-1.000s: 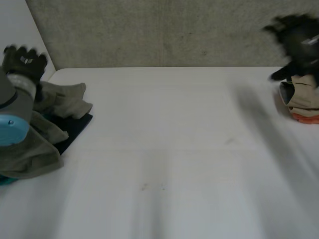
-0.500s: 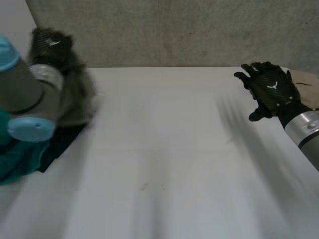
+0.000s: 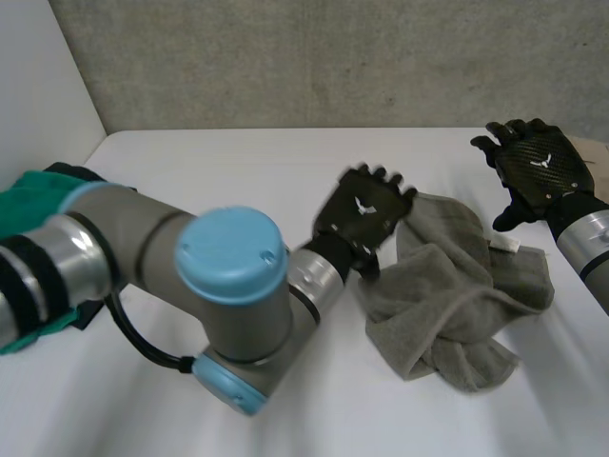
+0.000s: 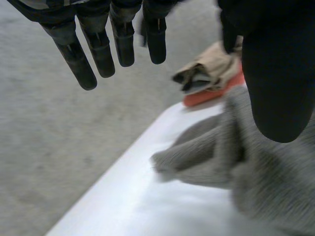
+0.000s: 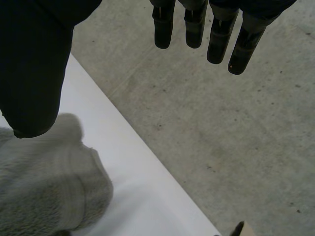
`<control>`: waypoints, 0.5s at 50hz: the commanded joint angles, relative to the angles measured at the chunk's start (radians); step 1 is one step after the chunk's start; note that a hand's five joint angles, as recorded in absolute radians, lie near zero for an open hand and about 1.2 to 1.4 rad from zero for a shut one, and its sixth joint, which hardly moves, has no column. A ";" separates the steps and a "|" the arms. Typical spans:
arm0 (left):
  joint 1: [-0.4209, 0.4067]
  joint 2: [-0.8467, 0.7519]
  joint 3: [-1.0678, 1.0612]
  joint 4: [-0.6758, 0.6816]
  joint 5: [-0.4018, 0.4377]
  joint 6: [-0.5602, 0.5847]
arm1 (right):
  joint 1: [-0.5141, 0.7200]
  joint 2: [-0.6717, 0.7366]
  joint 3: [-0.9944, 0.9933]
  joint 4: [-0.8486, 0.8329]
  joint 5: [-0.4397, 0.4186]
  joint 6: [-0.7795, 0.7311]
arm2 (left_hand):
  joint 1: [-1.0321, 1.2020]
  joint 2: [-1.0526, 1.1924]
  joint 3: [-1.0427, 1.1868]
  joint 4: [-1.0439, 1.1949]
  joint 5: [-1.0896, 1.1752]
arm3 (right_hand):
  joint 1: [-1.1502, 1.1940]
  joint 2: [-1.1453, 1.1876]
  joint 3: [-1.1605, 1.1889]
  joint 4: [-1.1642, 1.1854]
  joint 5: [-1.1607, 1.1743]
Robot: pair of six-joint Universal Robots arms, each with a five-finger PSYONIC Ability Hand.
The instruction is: Fold the laundry.
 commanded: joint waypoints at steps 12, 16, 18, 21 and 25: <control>0.002 0.186 -0.168 -0.250 -0.173 -0.121 | -0.005 0.079 -0.339 0.727 -0.023 -0.180 | 0.146 0.160 0.156 0.166 0.177 | -0.025 -0.041 -0.034 -0.056 -0.059; -0.032 0.177 -0.166 -0.335 -0.185 -0.251 | -0.041 0.090 -0.362 0.842 -0.008 -0.379 | 0.375 0.389 0.385 0.395 0.406 | 0.073 0.056 0.064 0.042 0.039; -0.045 0.170 -0.165 -0.386 -0.182 -0.331 | -0.077 0.096 -0.359 0.889 -0.014 -0.477 | 0.396 0.410 0.406 0.416 0.427 | 0.073 0.056 0.064 0.042 0.039; -0.071 0.137 -0.153 -0.435 -0.176 -0.404 | -0.123 0.108 -0.355 0.945 -0.022 -0.573 | 0.384 0.399 0.394 0.404 0.415 | 0.073 0.056 0.064 0.042 0.039; -0.101 0.094 -0.124 -0.458 -0.172 -0.466 | -0.140 0.168 -0.353 0.962 -0.043 -0.613 | 0.316 0.331 0.326 0.337 0.348 | 0.067 0.050 0.058 0.036 0.033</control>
